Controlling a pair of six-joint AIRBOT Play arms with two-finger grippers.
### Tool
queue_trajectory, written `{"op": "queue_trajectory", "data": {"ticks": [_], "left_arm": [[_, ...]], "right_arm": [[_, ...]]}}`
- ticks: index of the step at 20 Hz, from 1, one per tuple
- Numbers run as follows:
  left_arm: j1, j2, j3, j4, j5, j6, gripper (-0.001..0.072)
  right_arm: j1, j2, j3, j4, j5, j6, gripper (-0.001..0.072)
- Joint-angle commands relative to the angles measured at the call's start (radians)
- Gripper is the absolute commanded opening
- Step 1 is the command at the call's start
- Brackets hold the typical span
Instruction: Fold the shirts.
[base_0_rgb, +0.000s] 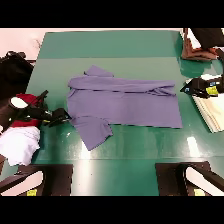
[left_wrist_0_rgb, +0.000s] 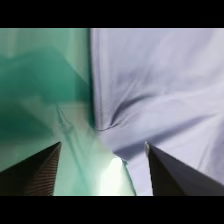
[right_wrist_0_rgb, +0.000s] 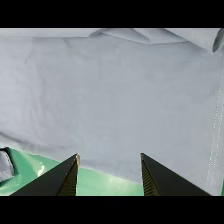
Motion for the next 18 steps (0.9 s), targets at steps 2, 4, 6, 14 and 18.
{"op": "queue_trajectory", "data": {"ticks": [2,4,6,14,18], "left_arm": [[-0.099,0.005,-0.069,-0.071,0.142,0.027,0.0604],[-0.169,0.005,-0.063,-0.082,0.217,-0.002,0.0602],[-0.177,0.006,-0.029,-0.080,0.199,-0.034,0.0318],[-0.175,0.017,0.163,-0.040,0.053,0.026,0.0028],[-0.175,0.017,0.162,-0.036,0.048,0.026,0.0028]], "right_arm": [[0.000,0.019,-0.010,0.006,-0.005,-0.001,0.0429],[-0.003,0.019,-0.010,0.003,-0.005,-0.001,0.0429],[-0.041,0.019,-0.010,-0.004,0.003,-0.001,0.0429],[-0.426,-0.010,-0.370,-0.170,0.010,0.001,0.0587],[-0.520,-0.120,-0.530,-0.010,-0.041,-0.013,0.0509]]}}
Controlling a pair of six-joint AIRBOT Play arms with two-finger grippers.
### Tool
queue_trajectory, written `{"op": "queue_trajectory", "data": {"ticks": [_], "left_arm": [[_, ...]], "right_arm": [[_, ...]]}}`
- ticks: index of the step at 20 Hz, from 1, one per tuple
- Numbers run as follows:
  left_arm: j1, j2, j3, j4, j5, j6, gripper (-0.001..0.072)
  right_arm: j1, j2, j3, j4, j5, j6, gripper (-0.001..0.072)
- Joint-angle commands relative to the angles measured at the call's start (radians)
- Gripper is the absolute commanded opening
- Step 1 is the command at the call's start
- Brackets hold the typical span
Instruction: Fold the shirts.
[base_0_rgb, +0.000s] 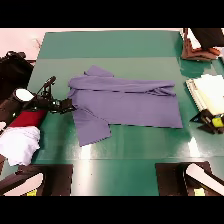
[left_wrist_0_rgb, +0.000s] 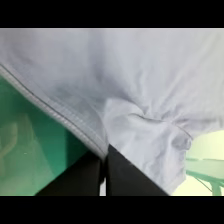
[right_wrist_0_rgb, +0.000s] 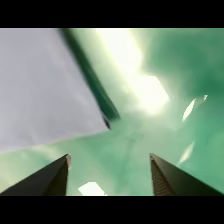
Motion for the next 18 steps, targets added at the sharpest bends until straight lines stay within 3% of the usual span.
{"op": "queue_trajectory", "data": {"ticks": [1,5,6,7,9,10,11,14,18], "left_arm": [[0.000,0.001,0.012,0.002,-0.015,0.010,0.0028],[0.000,0.001,0.012,0.002,-0.015,0.009,0.0029],[0.000,0.001,0.012,0.001,-0.014,0.009,0.0028],[0.000,0.001,0.012,0.001,-0.014,0.009,0.0028],[0.000,0.001,0.012,0.001,-0.018,0.009,0.0028],[0.000,0.004,0.014,0.002,-0.025,0.009,0.0028],[0.000,0.016,0.016,0.001,-0.030,0.008,0.0027],[0.000,0.131,0.082,0.040,-0.055,-0.010,0.0027],[0.000,0.356,0.393,0.103,-0.134,-0.056,0.0027]], "right_arm": [[-0.057,-0.084,-0.137,0.122,-0.074,-0.027,0.0506],[0.096,-0.144,-0.161,0.275,-0.248,-0.050,0.0489],[0.142,-0.153,-0.147,0.283,-0.285,-0.048,0.0430],[0.194,-0.161,-0.129,0.280,-0.316,-0.041,0.0417],[0.287,-0.168,-0.087,0.276,-0.361,-0.040,0.0140],[0.326,-0.167,-0.060,0.268,-0.366,-0.041,0.0039],[0.356,-0.163,-0.027,0.266,-0.356,-0.041,0.0007],[0.383,-0.070,0.094,0.267,-0.311,-0.063,0.0006],[0.382,0.168,0.386,0.241,-0.266,-0.071,0.0006]]}}
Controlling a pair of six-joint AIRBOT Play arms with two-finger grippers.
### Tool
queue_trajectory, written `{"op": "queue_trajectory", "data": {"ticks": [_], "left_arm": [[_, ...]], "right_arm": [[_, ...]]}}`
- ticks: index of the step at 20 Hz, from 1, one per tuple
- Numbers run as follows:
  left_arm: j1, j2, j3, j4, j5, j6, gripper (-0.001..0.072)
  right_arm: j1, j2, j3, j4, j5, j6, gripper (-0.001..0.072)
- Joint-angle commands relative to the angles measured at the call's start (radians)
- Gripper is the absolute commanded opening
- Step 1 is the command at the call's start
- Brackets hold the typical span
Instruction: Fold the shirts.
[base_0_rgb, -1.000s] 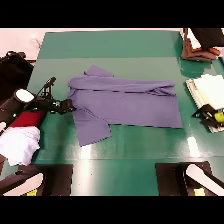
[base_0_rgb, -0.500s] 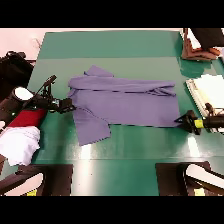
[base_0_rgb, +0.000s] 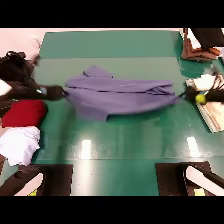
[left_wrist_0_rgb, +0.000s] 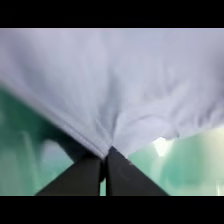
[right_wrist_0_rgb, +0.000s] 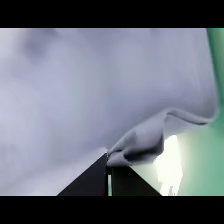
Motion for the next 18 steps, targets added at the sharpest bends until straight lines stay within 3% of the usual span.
{"op": "queue_trajectory", "data": {"ticks": [1,4,9,12,15,18], "left_arm": [[0.000,0.174,0.276,0.040,-0.039,-0.041,0.0027],[0.000,0.256,0.604,0.058,-0.003,-0.058,0.0027],[0.000,0.264,1.042,0.242,0.002,-0.159,0.0026],[0.000,0.256,1.048,0.309,0.000,-0.212,0.0026],[0.000,0.207,0.953,0.303,-0.113,-0.237,0.0027],[0.000,0.094,0.804,0.293,-0.226,-0.233,0.0028]], "right_arm": [[0.014,0.186,0.265,-0.009,0.035,-0.009,0.0006],[0.014,0.300,0.520,-0.055,0.035,-0.008,0.0006],[0.014,0.385,0.819,-0.348,0.077,0.071,0.0006],[0.014,0.344,0.938,-0.398,0.204,0.100,0.0005],[0.014,0.231,1.023,-0.396,0.346,0.102,0.0005],[0.017,0.105,0.951,-0.362,0.401,0.103,0.0005]]}}
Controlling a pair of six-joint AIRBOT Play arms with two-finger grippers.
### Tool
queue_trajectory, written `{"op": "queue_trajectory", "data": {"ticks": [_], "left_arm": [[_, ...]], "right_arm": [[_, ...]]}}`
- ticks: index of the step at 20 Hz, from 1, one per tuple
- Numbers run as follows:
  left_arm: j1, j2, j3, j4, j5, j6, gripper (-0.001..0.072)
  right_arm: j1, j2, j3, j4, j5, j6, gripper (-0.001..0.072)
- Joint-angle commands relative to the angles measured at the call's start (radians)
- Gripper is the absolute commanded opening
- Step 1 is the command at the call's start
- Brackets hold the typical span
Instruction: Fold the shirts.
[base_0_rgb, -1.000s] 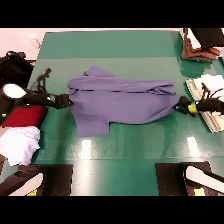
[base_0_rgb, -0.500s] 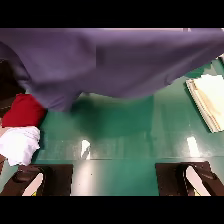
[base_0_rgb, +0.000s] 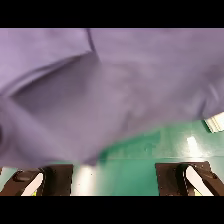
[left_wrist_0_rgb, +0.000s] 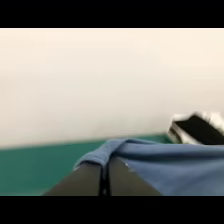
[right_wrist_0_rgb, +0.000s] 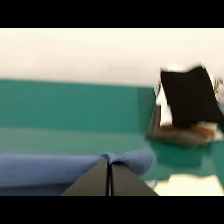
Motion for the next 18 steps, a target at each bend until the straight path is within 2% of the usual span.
{"op": "queue_trajectory", "data": {"ticks": [1,5,7,9,12,15,18], "left_arm": [[0.001,-0.121,-0.150,0.008,-0.134,-0.014,0.0028],[0.001,-0.313,-0.386,-0.084,-0.103,0.018,0.0029],[0.001,-0.413,-0.488,-0.143,-0.048,0.072,0.0029],[0.001,-0.542,-0.531,-0.145,0.013,0.083,0.0029],[0.018,-0.708,-0.505,-0.153,0.143,0.097,0.0028],[0.054,-0.834,-0.386,-0.173,0.154,0.098,0.0028],[0.076,-0.868,-0.290,-0.173,0.156,0.104,0.0028]], "right_arm": [[0.003,-0.135,-0.061,0.010,0.097,0.008,0.0005],[0.064,-0.295,-0.306,0.000,0.085,0.006,0.0005],[0.124,-0.381,-0.401,-0.004,0.025,0.002,0.0005],[0.171,-0.480,-0.442,-0.003,-0.060,0.003,0.0005],[0.190,-0.646,-0.360,0.000,-0.096,0.033,0.0004],[0.190,-0.765,-0.185,0.002,-0.094,0.051,0.0005],[0.190,-0.806,-0.056,-0.001,-0.095,0.050,0.0005]]}}
